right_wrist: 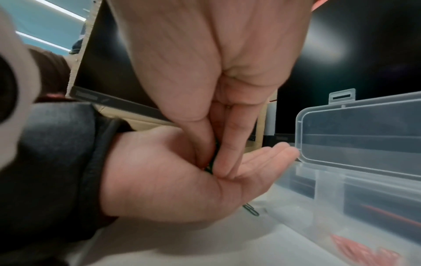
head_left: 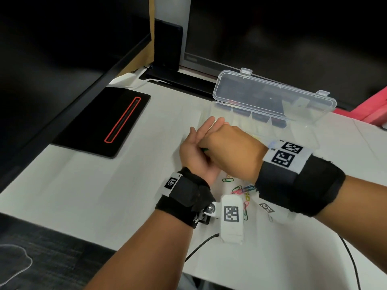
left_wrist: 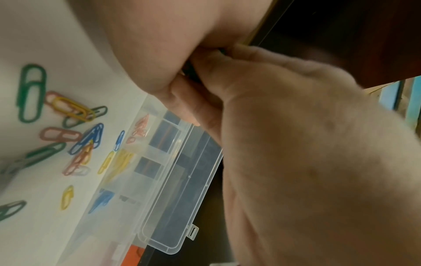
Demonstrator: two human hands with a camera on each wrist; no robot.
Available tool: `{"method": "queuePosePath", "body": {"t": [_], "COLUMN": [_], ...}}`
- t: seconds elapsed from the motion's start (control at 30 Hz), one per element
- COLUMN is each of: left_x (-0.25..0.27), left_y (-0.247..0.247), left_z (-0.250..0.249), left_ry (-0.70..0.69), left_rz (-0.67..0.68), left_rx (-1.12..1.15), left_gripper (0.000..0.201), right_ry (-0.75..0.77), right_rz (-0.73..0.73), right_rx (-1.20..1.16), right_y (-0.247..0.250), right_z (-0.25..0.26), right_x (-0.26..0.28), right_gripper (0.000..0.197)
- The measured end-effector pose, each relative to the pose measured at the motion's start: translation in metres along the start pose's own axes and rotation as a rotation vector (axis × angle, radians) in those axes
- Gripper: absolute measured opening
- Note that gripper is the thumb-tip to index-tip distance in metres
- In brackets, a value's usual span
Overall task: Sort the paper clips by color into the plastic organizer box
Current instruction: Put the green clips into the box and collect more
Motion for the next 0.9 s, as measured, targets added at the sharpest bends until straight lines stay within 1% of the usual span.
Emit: {"method": "queuePosePath", "body": {"t": [0.07, 0.1, 0.17, 0.2, 0.23, 0.27, 0.33, 0.37, 0.43, 0.5, 0.53, 0.6, 0.63, 0.7, 0.77, 0.83, 0.87, 0.9], "left_x": [0.001, 0.002, 0.005, 0.008, 0.010, 0.012, 0.015, 0.017, 0.018, 0.019, 0.019, 0.019, 0.019, 0.020, 0.021, 0.025, 0.026, 0.029], "left_y": [0.001, 0.000, 0.003, 0.005, 0.007, 0.010, 0.013, 0.014, 0.016, 0.015, 0.015, 0.013, 0.012, 0.007, -0.001, -0.012, -0.016, -0.019], "left_z": [-0.006, -0.012, -0.026, -0.033, -0.039, -0.045, -0.055, -0.058, -0.062, -0.062, -0.061, -0.059, -0.058, -0.056, -0.054, -0.051, -0.051, -0.051], "left_ry": [-0.036, -0.072, -0.181, -0.235, -0.282, -0.320, -0.389, -0.409, -0.439, -0.449, -0.447, -0.429, -0.412, -0.379, -0.331, -0.277, -0.258, -0.243], "left_rz": [-0.046, -0.060, -0.093, -0.111, -0.123, -0.125, -0.148, -0.147, -0.161, -0.179, -0.191, -0.217, -0.228, -0.246, -0.273, -0.316, -0.343, -0.363], "left_rx": [0.017, 0.028, 0.069, 0.083, 0.095, 0.115, 0.144, 0.149, 0.140, 0.099, 0.067, 0.009, -0.014, -0.104, -0.287, -0.592, -0.765, -0.929], "left_gripper": [0.054, 0.053, 0.050, 0.050, 0.050, 0.050, 0.050, 0.049, 0.048, 0.045, 0.043, 0.037, 0.033, 0.026, 0.016, 0.011, 0.011, 0.011], "right_ry": [0.050, 0.015, -0.183, -0.278, -0.323, -0.331, -0.326, -0.324, -0.348, -0.362, -0.366, -0.382, -0.394, -0.433, -0.428, -0.349, -0.309, -0.272], "right_rz": [-0.078, -0.114, -0.268, -0.323, -0.334, -0.300, -0.186, -0.124, -0.025, 0.089, 0.122, 0.099, 0.066, -0.019, -0.150, -0.273, -0.297, -0.290], "right_rx": [-0.244, -0.398, -0.712, -0.770, -0.726, -0.632, -0.434, -0.391, -0.429, -0.369, -0.327, -0.322, -0.367, -0.470, -0.522, -0.546, -0.575, -0.600], "right_y": [0.012, 0.021, 0.038, 0.042, 0.044, 0.044, 0.040, 0.037, 0.033, 0.027, 0.024, 0.024, 0.025, 0.030, 0.038, 0.046, 0.046, 0.044], "right_z": [-0.011, -0.025, -0.063, -0.079, -0.090, -0.096, -0.099, -0.100, -0.098, -0.092, -0.090, -0.089, -0.091, -0.096, -0.101, -0.100, -0.099, -0.098], "right_x": [0.005, 0.005, 0.002, 0.000, -0.007, -0.014, -0.029, -0.037, -0.048, -0.053, -0.053, -0.049, -0.047, -0.038, -0.022, -0.001, 0.012, 0.025], "right_gripper": [0.025, 0.018, 0.009, 0.006, 0.007, 0.009, 0.014, 0.016, 0.017, 0.026, 0.033, 0.041, 0.042, 0.037, 0.033, 0.029, 0.027, 0.025]}}
Point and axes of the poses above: each hand's wrist, its own x-axis away from the middle knuckle, its own y-axis out of the back of the hand, z = x × y, the point moved 5 cm from there along -x, towards the middle knuckle, and after that the axes turned 10 degrees about y, right-handed, at the moved point
